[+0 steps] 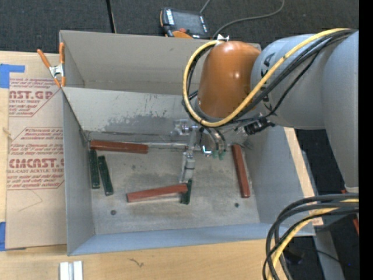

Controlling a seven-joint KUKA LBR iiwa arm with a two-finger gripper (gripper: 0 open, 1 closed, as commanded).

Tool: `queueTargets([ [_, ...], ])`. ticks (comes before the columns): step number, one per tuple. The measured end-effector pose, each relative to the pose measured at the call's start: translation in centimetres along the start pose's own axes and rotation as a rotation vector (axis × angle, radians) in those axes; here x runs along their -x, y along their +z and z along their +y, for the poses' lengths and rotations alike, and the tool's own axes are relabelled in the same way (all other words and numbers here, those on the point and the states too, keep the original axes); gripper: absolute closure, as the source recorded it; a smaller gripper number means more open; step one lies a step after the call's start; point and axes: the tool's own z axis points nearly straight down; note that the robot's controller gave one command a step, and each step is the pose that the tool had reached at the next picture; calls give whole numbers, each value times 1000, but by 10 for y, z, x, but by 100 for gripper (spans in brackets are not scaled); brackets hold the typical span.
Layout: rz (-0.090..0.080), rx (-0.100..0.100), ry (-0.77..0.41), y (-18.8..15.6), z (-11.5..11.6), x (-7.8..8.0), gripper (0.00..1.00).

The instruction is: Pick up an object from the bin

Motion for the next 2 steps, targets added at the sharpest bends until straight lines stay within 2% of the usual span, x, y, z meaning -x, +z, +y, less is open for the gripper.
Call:
queueTargets([
  [1,3,0,-21,96,27,-56,0],
  [2,-6,1,-19,92,26,-52,100],
])
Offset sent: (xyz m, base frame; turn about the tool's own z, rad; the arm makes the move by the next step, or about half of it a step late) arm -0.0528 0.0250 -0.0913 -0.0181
